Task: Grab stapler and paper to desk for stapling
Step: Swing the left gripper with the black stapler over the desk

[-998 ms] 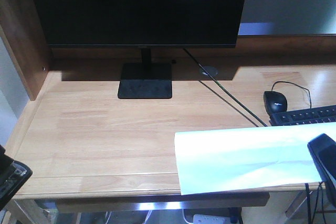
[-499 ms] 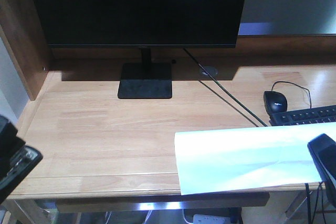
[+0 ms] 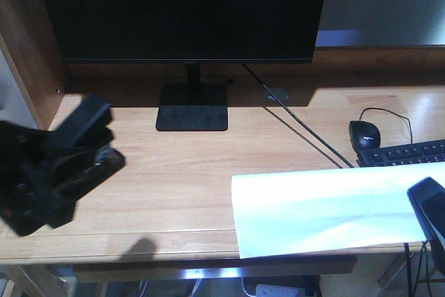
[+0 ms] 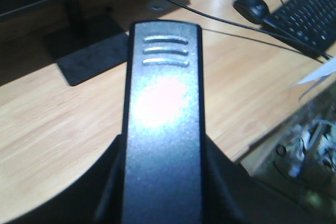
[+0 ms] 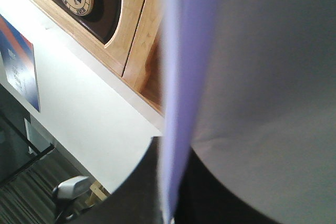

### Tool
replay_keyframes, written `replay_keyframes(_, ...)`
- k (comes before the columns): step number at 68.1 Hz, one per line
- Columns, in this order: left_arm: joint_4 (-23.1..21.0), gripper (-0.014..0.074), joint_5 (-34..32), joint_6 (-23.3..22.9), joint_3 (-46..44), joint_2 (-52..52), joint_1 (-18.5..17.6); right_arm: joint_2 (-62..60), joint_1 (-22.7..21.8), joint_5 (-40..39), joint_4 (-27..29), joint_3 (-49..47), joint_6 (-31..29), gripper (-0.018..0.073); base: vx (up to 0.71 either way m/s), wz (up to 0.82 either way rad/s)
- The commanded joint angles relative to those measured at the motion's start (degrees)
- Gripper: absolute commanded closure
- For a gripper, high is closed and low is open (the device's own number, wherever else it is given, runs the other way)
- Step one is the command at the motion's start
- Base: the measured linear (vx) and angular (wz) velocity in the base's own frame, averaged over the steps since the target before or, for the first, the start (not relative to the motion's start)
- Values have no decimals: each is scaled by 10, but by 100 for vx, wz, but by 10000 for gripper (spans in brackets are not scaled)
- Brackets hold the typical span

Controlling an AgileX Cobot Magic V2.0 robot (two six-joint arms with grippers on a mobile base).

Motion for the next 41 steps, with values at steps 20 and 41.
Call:
replay_keyframes(20,-224,603,-63,235,-126,210,-3,2,0,-35,9,1,-8,564,0,0)
replay_keyframes(41,-277,603,-45,300,-202,345,-1,2,0,-35,9,1,-8,564,0,0)
